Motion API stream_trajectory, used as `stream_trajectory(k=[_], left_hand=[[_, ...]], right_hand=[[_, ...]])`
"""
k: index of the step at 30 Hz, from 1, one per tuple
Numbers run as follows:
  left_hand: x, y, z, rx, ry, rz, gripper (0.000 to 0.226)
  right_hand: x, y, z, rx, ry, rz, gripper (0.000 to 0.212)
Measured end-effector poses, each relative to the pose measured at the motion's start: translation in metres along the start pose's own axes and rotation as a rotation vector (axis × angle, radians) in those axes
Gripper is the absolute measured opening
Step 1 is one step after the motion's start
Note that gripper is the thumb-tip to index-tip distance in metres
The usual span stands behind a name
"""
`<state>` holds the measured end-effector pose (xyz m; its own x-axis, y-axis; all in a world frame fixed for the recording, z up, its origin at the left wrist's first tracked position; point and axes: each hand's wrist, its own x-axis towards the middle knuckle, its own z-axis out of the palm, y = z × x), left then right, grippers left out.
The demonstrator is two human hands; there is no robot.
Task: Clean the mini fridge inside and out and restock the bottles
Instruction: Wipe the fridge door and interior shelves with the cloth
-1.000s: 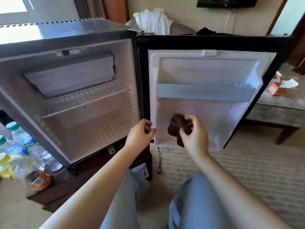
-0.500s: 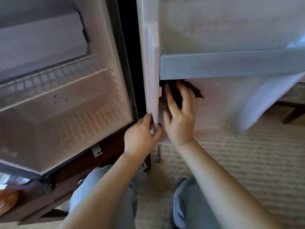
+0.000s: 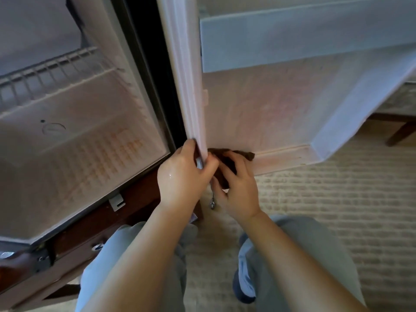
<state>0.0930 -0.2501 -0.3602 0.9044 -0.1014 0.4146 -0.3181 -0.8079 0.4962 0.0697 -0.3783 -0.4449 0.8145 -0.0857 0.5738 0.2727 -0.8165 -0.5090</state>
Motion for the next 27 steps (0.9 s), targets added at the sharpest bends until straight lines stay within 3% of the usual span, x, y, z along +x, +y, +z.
stream_trajectory(k=[9,18,23,27], left_hand=[[-0.003,-0.001,0.002,0.043,-0.037,-0.01,0.033],[0.001,0.005,0.008,-0.046,-0.01,-0.028,0.027],[0.002,0.006,0.006,-0.056,-0.018,-0.023,0.019],[0.002,0.004,0.006,-0.049,-0.036,-0.018,0.023]], right_hand=[[0.012,0.018,-0.025,-0.244,-0.138,-0.036,0.031],[0.04,0.101,-0.099,-0.508,-0.223,0.409,0.044],[0.047,0.105,-0.09,-0.523,-0.26,0.479,0.052],[0.046,0.076,-0.073,-0.453,-0.187,0.521,0.039]])
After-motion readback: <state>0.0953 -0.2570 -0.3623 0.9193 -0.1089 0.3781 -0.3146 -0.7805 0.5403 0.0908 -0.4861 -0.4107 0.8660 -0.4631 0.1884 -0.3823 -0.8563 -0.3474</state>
